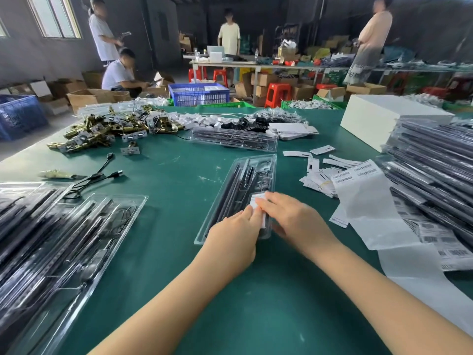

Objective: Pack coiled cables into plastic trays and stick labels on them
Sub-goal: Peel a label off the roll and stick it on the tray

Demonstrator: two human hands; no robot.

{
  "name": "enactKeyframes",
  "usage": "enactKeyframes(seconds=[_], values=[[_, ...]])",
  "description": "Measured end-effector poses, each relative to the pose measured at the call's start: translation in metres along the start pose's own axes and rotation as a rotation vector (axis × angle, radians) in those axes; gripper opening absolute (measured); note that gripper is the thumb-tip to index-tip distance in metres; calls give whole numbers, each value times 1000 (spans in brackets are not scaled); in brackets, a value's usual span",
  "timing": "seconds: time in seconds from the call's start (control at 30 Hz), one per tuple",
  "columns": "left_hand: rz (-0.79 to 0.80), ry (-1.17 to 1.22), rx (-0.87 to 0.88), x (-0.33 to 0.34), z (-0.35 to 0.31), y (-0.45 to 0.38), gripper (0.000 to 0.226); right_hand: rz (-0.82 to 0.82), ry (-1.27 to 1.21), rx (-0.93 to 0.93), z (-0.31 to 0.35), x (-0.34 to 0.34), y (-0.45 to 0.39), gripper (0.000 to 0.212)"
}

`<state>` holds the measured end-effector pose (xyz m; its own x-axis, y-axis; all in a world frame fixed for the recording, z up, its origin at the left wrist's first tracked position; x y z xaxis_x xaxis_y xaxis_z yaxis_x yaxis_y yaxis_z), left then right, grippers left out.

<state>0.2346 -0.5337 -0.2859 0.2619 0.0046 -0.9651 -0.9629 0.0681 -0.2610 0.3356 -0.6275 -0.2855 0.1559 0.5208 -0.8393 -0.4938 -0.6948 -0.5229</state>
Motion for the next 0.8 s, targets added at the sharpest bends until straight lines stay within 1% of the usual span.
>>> enactKeyframes(seconds=[0.03, 0.07, 0.1, 0.13, 0.17, 0.23, 0.27, 0.3, 0.33, 0.37, 0.43, 0.47, 0.5, 0.53, 0.57, 0.63, 0.67, 0.7, 0.8], values=[[-9, 2, 11, -4, 1, -2, 63, -109, 63, -65, 3, -3, -2, 53], [-29, 7, 17, -10, 3, -2, 61, -167, 97, -97, 6, -6, -3, 46], [-69, 15, 24, -18, 6, -2, 59, -198, 103, -114, 6, -7, -6, 45], [-145, 24, 41, -27, 8, 0, 57, -214, 92, -123, 5, -9, -8, 47], [-243, 19, 54, -36, 10, 2, 59, -246, 77, -129, 2, -10, -11, 47], [-505, -36, 30, -51, 9, 8, 68, -303, 5, -53, -2, -17, -18, 41], [-630, -70, -5, -55, 6, 12, 74, -334, -73, 1, -2, -23, -21, 35], [-721, -79, -40, -55, 4, 15, 81, -369, -180, 54, -2, -28, -22, 29], [-774, -70, -67, -55, 3, 16, 86, -394, -305, 108, -1, -32, -24, 25], [-792, -50, -85, -53, 3, 14, 91, -419, -436, 169, 0, -36, -25, 20], [-723, -17, -128, -47, 5, 6, 99, -469, -677, 309, 1, -41, -24, 10], [-657, -22, -144, -45, 6, 1, 100, -440, -855, 400, 1, -40, -25, 9], [-599, -49, -141, -43, 7, -5, 97, -374, -1073, 502, 4, -38, -25, 11], [-561, -94, -115, -42, 6, -10, 89, -301, -1270, 612, 5, -34, -25, 13], [-535, -144, -75, -40, 5, -14, 78, -234, -1412, 712, 6, -29, -23, 16], [-505, -202, 14, -34, 4, -20, 57, -116, -1522, 899, 6, -17, -16, 20], [-497, -190, 56, -29, 5, -21, 50, -66, -1542, 978, 5, -11, -11, 20], [-491, -161, 90, -23, 5, -20, 48, -27, -1558, 1042, 5, -4, -6, 19], [-434, -93, 144, 2, 3, -12, 50, 44, -1584, 1182, 1, 15, 12, 19]])
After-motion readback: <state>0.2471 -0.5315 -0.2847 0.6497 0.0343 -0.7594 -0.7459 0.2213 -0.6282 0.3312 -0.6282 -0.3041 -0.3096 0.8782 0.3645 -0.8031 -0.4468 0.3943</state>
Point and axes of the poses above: each hand's wrist, its own y-axis away from the middle knuckle, its own x-axis out of the palm, z = x × y, the point moved 4 cm from there along -y, towards the middle knuckle, and after that the axes turned 14 degrees about x, right-handed, at the moved point
